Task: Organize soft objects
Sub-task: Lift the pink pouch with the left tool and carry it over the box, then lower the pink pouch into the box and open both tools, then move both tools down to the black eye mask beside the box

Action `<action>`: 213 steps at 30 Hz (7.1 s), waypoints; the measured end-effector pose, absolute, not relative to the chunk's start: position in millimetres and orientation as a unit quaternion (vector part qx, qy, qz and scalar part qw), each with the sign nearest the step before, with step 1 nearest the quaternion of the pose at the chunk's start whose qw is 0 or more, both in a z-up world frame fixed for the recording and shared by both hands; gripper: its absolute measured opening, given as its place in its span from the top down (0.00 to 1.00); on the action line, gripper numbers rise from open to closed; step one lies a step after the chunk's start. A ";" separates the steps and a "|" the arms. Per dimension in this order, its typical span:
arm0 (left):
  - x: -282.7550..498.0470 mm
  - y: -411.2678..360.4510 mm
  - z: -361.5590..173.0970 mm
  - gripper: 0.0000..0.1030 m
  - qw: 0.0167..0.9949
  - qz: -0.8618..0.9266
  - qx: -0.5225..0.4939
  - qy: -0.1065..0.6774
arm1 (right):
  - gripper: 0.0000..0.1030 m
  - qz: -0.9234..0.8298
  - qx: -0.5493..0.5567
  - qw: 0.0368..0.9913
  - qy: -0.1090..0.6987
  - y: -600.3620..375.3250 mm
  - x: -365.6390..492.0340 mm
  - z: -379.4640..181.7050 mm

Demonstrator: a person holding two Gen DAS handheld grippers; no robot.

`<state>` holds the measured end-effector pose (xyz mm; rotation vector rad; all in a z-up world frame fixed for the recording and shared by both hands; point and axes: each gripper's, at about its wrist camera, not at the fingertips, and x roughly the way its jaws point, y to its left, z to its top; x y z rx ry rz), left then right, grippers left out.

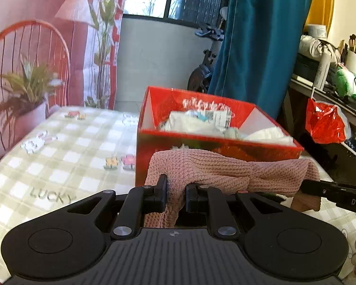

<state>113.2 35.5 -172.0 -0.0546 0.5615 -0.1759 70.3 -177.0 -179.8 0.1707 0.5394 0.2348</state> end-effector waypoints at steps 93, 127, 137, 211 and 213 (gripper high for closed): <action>219.2 -6.3 -136.0 0.00 0.930 -0.132 0.028 0.343 | 0.01 0.033 0.019 0.950 0.310 -185.0 175.7 -128.6; 217.9 10.3 -258.5 0.00 0.884 -0.091 0.009 0.459 | 0.03 0.032 0.044 0.914 0.402 -164.6 170.9 -243.9; 192.0 7.4 -273.3 0.01 0.886 -0.096 0.042 0.452 | 0.09 0.045 0.061 0.912 0.403 -162.5 143.3 -266.2; 146.6 13.7 -272.4 0.01 0.911 -0.098 0.002 0.400 | 0.83 0.061 0.074 0.943 0.319 -191.0 82.3 -216.9; 147.1 15.9 -272.2 0.01 0.912 -0.099 -0.011 0.399 | 0.83 0.063 0.075 0.943 0.319 -190.8 82.4 -218.1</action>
